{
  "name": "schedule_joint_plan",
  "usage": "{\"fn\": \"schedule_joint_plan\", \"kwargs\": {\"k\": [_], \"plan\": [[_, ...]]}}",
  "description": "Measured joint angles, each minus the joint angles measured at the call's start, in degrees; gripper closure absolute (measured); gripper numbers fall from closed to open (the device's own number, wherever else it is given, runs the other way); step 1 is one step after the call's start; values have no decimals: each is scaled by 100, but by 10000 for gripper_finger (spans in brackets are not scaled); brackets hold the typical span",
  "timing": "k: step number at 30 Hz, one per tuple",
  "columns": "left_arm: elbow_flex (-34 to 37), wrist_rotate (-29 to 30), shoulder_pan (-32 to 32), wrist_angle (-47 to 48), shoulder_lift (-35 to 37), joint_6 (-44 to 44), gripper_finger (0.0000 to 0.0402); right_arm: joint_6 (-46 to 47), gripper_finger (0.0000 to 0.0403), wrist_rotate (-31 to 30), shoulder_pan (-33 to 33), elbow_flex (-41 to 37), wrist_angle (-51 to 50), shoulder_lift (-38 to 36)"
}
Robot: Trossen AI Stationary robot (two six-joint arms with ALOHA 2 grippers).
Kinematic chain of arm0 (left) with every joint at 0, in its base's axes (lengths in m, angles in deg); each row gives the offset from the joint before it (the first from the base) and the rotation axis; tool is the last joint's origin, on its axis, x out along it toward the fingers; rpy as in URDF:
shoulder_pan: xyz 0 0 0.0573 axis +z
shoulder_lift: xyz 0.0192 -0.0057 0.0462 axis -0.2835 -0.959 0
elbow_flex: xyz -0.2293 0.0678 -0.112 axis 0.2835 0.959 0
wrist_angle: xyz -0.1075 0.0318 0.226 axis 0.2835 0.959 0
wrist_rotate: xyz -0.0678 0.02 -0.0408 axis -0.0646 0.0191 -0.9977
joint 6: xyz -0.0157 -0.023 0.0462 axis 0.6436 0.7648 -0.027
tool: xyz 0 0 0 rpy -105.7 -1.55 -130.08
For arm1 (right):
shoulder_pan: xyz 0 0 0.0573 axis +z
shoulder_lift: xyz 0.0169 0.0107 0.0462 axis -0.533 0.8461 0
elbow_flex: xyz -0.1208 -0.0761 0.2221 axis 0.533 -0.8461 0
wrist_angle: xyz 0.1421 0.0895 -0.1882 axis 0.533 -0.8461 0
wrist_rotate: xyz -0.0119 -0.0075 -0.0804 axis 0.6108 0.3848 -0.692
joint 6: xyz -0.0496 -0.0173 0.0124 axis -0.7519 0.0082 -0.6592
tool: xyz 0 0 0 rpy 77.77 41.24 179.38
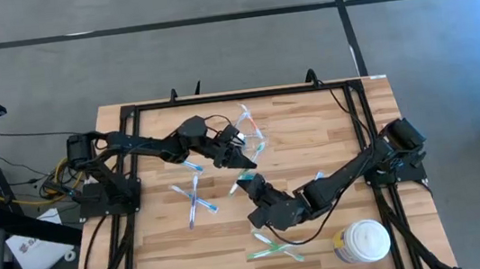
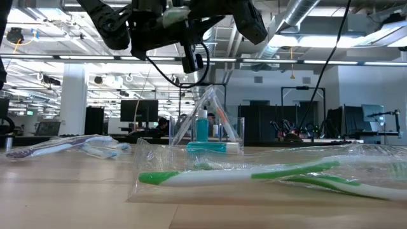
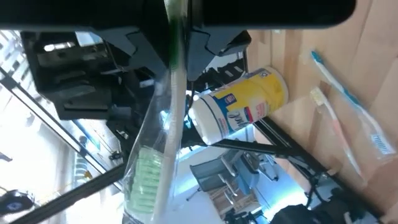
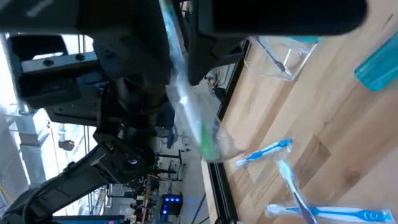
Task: Pick & Place toothbrushing station
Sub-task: Put the top green toothbrush into the transparent organizer
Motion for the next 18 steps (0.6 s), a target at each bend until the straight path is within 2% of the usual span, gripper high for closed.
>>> {"fn": "schedule_joint_plan", "kwargs": {"k": [8, 12, 18], "plan": [[14, -53, 34, 82, 8, -121, 386, 0, 322, -253, 113, 11, 98, -22], [14, -53, 101, 72, 8, -121, 386, 17, 314, -599, 176, 11, 34, -31], [14, -53, 170, 69, 8, -279, 386, 877, 305, -768, 219, 9, -670, -88]]}}
